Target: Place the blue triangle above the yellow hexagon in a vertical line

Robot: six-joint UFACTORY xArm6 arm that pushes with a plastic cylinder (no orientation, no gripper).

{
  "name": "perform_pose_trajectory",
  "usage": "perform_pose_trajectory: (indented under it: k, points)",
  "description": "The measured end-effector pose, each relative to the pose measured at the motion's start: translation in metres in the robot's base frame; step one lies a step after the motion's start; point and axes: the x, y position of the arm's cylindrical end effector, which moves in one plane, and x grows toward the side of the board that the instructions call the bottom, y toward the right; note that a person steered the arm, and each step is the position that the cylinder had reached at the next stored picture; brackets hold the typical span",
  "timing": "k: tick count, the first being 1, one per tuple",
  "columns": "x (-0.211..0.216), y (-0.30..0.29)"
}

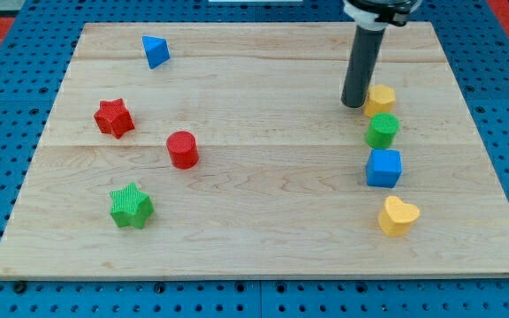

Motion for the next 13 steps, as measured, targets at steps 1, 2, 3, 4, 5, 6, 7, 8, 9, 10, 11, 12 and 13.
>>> perform_pose_trajectory:
  k: [1, 2, 3, 4, 5, 6, 7, 8, 9, 10, 11, 12, 13]
  points:
    - [-0.030, -0.013]
    - [-0.089, -0.059]
    - [-0.043, -0.128]
    - [-0.033, -0.248]
    - [-0.040, -0.384]
    - [-0.105, -0.405]
    - [-0.122, -0.342]
    - [-0.118, -0.275]
    - [-0.122, -0.274]
    - [-0.137, -0.318]
    - [-0.128, -0.311]
    - [-0.078, -0.224]
    - [-0.076, -0.136]
